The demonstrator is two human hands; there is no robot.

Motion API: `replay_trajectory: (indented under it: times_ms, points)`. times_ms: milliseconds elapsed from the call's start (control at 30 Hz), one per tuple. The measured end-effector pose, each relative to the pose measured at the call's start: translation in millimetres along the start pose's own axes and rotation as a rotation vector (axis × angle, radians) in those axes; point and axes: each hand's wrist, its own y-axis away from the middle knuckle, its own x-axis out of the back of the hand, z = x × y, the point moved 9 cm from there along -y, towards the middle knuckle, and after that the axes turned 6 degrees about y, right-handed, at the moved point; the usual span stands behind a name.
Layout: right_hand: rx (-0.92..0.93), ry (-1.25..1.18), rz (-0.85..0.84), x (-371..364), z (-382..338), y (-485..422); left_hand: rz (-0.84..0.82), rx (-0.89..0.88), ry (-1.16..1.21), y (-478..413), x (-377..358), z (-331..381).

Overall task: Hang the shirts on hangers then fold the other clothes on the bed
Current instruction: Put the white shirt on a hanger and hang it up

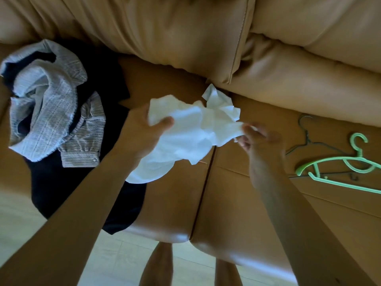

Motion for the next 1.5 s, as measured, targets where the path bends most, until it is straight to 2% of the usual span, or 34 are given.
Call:
replay_trajectory:
  times_ms: [100,200,300,400,500,600,633,800,833,933,1067,1133,1267,1333,1433,1500]
  points:
    - [0.011,-0.184,0.285,51.4,0.7,-10.5,0.167,-0.064,-0.053,-5.4,30.5,1.3]
    - [0.064,-0.188,0.445,93.7,2.9,-14.1,0.260,-0.131,-0.129,-3.4,51.6,7.1]
    - [0.081,-0.164,0.486,117.1,13.4,-16.3,0.298,-0.140,-0.155,0.9,59.7,6.7]
    - [0.078,-0.011,0.425,118.4,15.7,-13.0,0.235,-0.095,-0.137,8.2,51.1,9.8]
    - [0.140,0.190,0.286,104.6,-3.9,-7.4,0.123,-0.068,-0.071,24.9,33.4,35.7]
    - [0.108,0.525,-0.080,64.4,-33.4,15.3,0.029,0.003,0.002,49.8,14.7,86.7]
    - [0.155,0.597,-0.214,48.8,-50.5,34.3,-0.011,0.026,0.012,58.4,7.5,107.5]
    - [0.479,0.586,-0.624,-21.1,-173.0,169.5,-0.209,0.023,-0.006,110.5,-26.8,230.5]
    - [0.525,0.594,-0.622,-24.6,-200.8,189.1,-0.240,0.003,-0.005,123.3,-29.6,257.2]
    - [0.640,0.470,-0.428,-2.6,-287.4,215.8,-0.274,-0.109,0.052,153.4,-21.4,332.2]
    - [0.666,0.311,-0.349,35.0,-386.4,257.8,-0.244,-0.307,0.165,196.1,17.3,420.0]
    - [0.682,0.230,-0.292,51.5,-428.0,273.1,-0.275,-0.395,0.184,212.7,27.0,438.9]
    - [0.624,0.091,-0.248,79.5,-496.3,307.8,-0.375,-0.562,-0.144,255.9,7.1,459.4]
    - [0.653,0.087,-0.186,99.1,-525.6,321.5,-0.334,-0.640,-0.178,271.6,3.8,478.1]
    - [0.685,0.006,-0.069,138.0,-553.7,325.2,-0.175,-0.718,-0.128,281.0,20.7,514.4]
    - [0.667,0.016,0.007,165.1,-560.5,322.7,-0.146,-0.707,-0.051,291.3,31.3,540.6]
